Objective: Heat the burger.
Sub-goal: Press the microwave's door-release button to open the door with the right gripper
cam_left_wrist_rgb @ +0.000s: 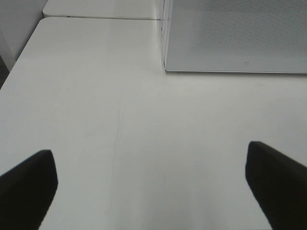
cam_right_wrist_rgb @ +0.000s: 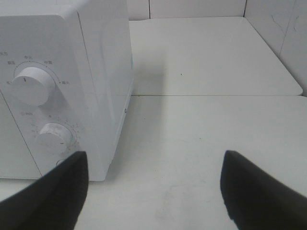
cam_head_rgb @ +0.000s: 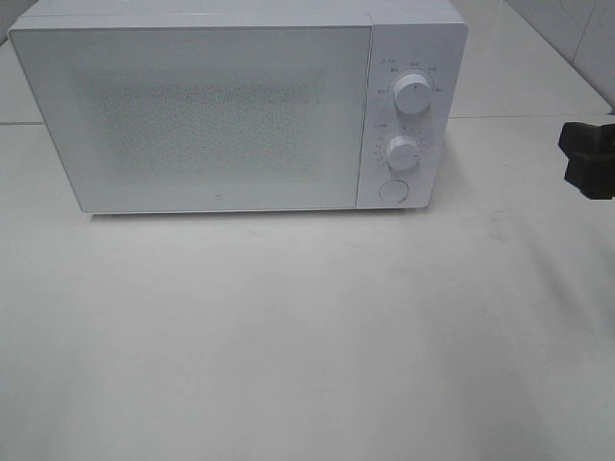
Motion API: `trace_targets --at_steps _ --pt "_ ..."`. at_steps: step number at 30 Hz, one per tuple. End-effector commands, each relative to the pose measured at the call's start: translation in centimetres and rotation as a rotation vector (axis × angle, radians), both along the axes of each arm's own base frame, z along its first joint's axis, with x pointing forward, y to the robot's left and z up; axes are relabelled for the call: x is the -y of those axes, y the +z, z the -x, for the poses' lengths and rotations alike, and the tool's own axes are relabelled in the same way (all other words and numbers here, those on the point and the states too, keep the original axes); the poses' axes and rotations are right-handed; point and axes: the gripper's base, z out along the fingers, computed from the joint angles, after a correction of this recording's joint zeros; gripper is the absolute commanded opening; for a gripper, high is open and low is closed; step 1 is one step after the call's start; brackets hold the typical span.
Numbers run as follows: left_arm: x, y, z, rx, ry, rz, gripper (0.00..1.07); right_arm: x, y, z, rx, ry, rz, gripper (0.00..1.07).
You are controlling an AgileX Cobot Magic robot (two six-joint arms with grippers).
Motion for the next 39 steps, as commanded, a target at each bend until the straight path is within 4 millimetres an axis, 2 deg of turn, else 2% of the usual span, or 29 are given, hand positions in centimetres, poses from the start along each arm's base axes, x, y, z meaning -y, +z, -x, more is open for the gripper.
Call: trace_targets --at_steps 1,14,23,28,39 --pt "0.1 -0.1 0.3 0.014 0.004 0.006 1.00 0.1 -0.2 -0.4 0.028 -0.011 0.007 0.74" --pt "0.1 -0.1 0.3 0.014 0.004 0.005 1.00 -3.5 -2.4 -1.7 0.049 0.062 0.109 0.74" --pt "0.1 -0.1 0.3 0.014 0.004 0.005 1.00 -6.1 -3.9 -1.5 0.053 0.060 0.107 0.74" --pt "0.1 -0.1 0.3 0.014 0.004 0.005 1.00 -8.3 -5.6 -0.8 0.033 0.066 0.131 0.74" --pt "0.1 -0.1 0.3 0.014 0.004 0.005 1.00 -10.8 -6.9 -0.7 -0.009 0.084 0.128 0.74"
